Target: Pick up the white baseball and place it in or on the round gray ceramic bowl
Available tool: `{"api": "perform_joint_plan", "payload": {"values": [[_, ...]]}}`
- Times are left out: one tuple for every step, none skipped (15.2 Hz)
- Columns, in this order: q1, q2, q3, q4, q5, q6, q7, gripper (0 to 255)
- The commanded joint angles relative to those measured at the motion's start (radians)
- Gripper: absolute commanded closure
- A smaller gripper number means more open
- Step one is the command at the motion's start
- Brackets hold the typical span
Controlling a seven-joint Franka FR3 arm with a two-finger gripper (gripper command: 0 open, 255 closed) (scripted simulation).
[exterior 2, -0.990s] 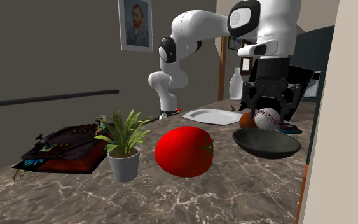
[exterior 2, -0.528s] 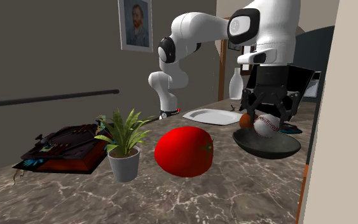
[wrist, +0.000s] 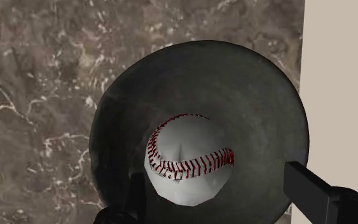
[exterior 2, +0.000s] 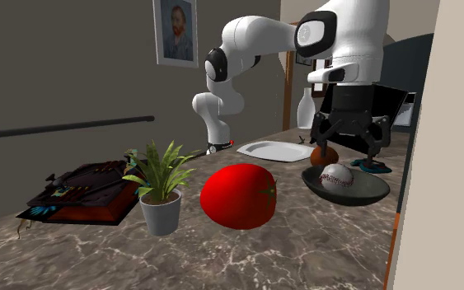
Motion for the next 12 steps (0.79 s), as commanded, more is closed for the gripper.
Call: {"api": "perform_joint_plan", "payload": {"values": [[0.000,0.000,0.000,0.000,0.000,0.000,0.000,0],[0.009,0.002,0.000,0.039,0.001,-0.035,-0.005,0],[0.020,0.006,-0.001,0.083,0.002,-0.072,-0.010,0],[0.033,0.013,-0.002,0.134,0.001,-0.112,-0.016,0],[0.047,0.023,-0.005,0.181,-0.001,-0.146,-0.021,0],[0.047,0.023,-0.005,0.182,-0.001,-0.146,-0.021,0],[0.047,0.023,-0.005,0.181,-0.001,-0.146,-0.021,0],[0.047,0.023,-0.005,0.181,-0.001,-0.146,-0.021,0],[0.047,0.023,-0.005,0.182,-0.001,-0.146,-0.021,0],[0.047,0.023,-0.005,0.182,-0.001,-0.146,-0.021,0],[0.047,0.023,-0.005,0.182,-0.001,-0.146,-0.021,0],[0.047,0.023,-0.005,0.182,-0.001,-0.146,-0.021,0]]}}
